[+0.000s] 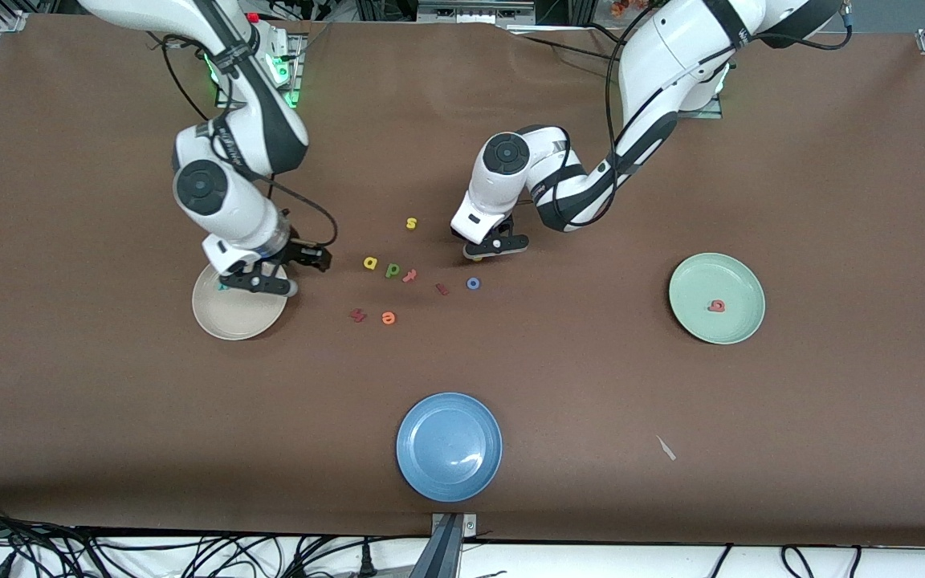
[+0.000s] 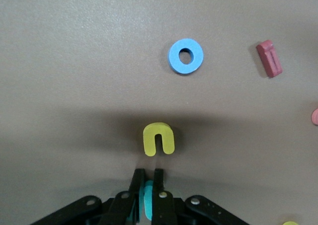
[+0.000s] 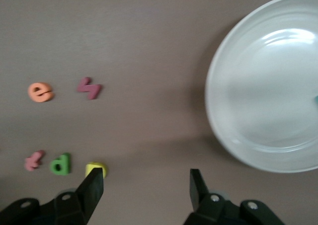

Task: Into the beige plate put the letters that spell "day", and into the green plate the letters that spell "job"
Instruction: 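Drop the cyan y on the beige plate while the left gripper lifts its letter, then drop the cyan piece on the green plate while the right gripper grasps yellow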

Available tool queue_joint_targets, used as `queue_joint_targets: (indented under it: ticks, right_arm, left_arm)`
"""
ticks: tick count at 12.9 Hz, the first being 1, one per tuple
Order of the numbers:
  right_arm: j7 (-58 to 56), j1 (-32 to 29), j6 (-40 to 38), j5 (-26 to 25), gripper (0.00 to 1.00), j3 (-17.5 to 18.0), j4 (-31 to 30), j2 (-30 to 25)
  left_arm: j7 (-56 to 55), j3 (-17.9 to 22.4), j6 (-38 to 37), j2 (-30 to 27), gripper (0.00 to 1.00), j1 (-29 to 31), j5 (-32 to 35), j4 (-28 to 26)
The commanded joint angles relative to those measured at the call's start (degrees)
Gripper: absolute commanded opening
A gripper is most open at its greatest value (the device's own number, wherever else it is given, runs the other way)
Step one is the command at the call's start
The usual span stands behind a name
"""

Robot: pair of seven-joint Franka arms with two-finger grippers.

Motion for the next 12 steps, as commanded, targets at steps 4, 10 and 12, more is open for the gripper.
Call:
queue_joint_targets:
  ticks: [4,10,12]
  right_arm:
    - [11.03,6.08,8.09,-1.77,0.79,-0.34,3.43,8.71]
    - [13.25,6.87,14.76,-3.01,0.78,0.01,-2.00,10.13]
    - [13.34,7.40,15.83,-3.01,0.77,0.28,-2.81,10.21]
  left_arm:
    - [1.58,-2.93,-3.22,-3.51,0.02,5.84,1.04,1.18]
    - [17.36,-25.34,-24.28,-3.43,0.02,39.73,0.68,1.09]
    - [27.20,-26.51,-30.27,-3.69,0.02,50.11,0.68,1.18]
